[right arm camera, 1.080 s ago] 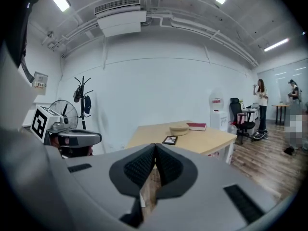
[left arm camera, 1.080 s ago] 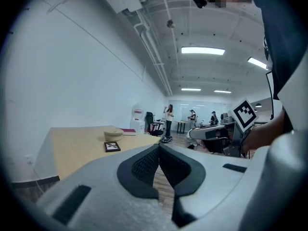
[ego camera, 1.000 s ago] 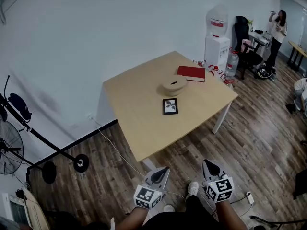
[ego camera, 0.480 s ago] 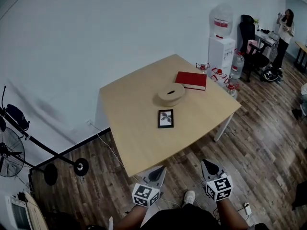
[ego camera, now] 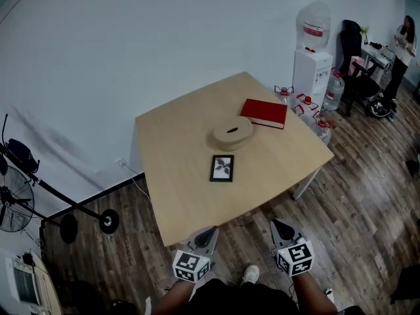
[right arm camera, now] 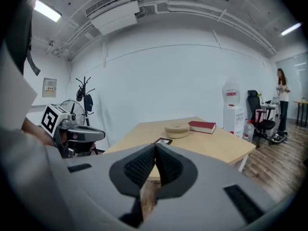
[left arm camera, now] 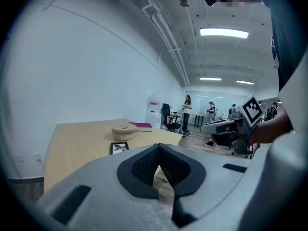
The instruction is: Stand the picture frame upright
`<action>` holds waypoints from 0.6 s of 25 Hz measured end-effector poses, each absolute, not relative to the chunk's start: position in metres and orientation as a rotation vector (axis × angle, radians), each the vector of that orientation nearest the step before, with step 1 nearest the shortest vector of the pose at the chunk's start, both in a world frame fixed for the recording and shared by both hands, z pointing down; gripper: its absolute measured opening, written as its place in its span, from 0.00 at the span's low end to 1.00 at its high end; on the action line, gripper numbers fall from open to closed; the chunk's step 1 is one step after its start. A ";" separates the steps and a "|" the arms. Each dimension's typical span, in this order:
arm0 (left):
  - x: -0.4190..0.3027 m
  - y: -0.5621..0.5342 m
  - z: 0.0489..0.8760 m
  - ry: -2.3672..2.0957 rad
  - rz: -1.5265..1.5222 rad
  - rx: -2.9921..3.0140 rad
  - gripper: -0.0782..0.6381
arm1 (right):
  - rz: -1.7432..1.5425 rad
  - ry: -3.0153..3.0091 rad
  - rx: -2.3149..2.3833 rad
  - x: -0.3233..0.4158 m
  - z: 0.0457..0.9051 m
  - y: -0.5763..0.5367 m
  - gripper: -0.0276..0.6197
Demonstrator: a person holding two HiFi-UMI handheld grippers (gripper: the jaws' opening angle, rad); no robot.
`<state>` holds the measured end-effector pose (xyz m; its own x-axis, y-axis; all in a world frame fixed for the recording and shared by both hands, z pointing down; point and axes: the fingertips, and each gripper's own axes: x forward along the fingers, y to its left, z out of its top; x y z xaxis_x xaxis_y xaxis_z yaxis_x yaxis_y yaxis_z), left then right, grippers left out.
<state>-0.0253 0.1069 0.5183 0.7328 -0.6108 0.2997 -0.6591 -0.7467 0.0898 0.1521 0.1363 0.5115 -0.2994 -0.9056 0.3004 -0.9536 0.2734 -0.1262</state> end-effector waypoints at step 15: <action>-0.051 0.035 0.537 -1.141 0.368 2.644 0.10 | 0.444 -2.380 1.720 0.145 0.522 0.041 0.06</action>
